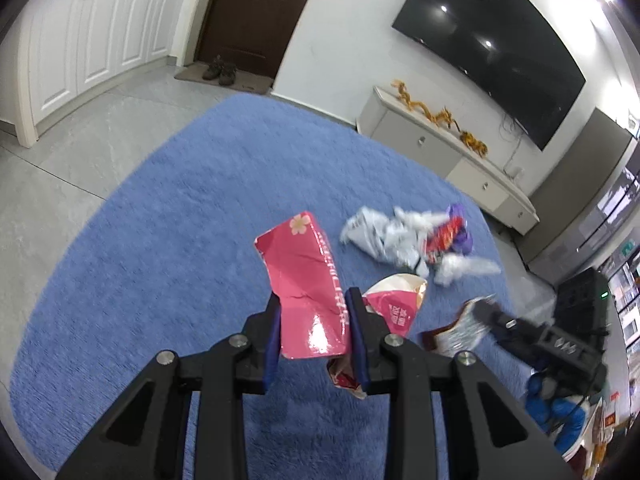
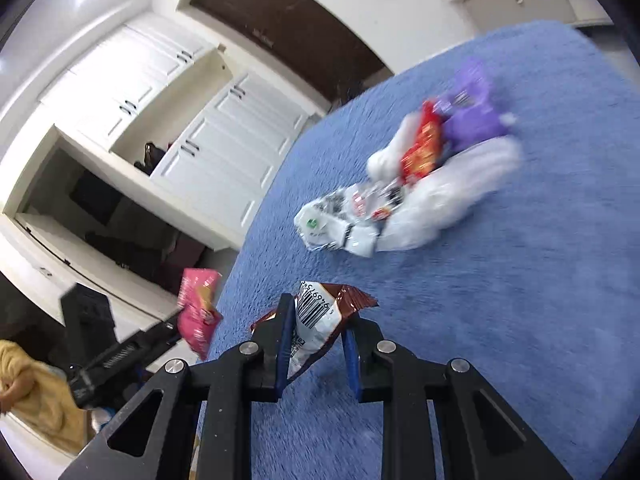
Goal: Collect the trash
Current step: 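Carry both items over the black bin and open both tools to drop them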
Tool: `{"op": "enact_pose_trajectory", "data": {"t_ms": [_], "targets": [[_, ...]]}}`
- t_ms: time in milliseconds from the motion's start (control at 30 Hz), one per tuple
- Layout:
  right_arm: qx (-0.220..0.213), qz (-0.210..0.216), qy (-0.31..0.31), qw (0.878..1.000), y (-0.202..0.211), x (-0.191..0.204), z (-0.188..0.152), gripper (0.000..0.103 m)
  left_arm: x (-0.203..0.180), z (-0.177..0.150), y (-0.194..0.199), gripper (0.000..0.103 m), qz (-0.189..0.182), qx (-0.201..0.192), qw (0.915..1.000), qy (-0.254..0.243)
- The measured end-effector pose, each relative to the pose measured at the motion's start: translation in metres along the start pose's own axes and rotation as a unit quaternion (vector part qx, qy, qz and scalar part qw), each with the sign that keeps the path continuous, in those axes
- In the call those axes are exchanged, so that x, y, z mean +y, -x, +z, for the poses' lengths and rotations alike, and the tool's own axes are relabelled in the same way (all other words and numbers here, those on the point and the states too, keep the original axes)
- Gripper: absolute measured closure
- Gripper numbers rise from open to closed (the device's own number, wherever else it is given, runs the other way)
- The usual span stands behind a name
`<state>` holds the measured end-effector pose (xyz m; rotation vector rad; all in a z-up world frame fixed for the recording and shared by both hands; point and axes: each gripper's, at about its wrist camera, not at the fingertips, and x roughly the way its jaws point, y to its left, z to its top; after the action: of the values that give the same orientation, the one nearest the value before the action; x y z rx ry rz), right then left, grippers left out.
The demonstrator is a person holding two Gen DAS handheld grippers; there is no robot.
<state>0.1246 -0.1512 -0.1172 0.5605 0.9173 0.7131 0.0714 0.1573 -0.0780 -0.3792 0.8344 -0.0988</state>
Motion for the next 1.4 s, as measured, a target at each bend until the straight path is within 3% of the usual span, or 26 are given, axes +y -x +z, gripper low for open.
{"op": "enact_pose_trajectory", "data": {"t_ms": [367,467,633,867,1000,1067,1167,1400], "targets": [[-0.028,-0.026,0.0,0.999,0.04,-0.006,-0.021,0.082,-0.009,-0.024,-0.028,0.072,0.025,0.034,0.9986,-0.031],[-0.027,-0.031,0.0,0.999,0.035,0.002,-0.02,0.082,-0.009,-0.026,-0.03,0.071,0.029,0.036,0.9982,-0.039],[-0.025,-0.036,-0.002,0.999,0.039,-0.003,-0.025,0.082,-0.003,-0.023,-0.024,0.05,0.01,0.029,0.9992,-0.026],[-0.024,-0.038,-0.002,0.999,0.037,-0.005,-0.025,0.082,0.005,-0.019,-0.027,0.051,0.011,0.029,0.9994,-0.018],[-0.022,-0.038,-0.001,0.999,0.036,-0.004,-0.025,0.082,0.002,-0.018,-0.033,0.052,0.014,0.034,0.999,-0.024],[-0.02,-0.037,0.0,0.999,0.035,-0.005,-0.026,0.082,0.0,-0.017,-0.038,0.057,0.018,0.042,0.9985,-0.029],[-0.021,-0.036,0.002,0.999,0.035,-0.005,-0.027,0.082,-0.001,-0.017,-0.047,0.075,0.021,0.055,0.9978,-0.032],[-0.039,-0.026,0.003,0.999,0.045,-0.006,-0.025,0.082,0.009,-0.009,-0.04,0.081,0.001,0.037,0.9993,-0.008]]}}
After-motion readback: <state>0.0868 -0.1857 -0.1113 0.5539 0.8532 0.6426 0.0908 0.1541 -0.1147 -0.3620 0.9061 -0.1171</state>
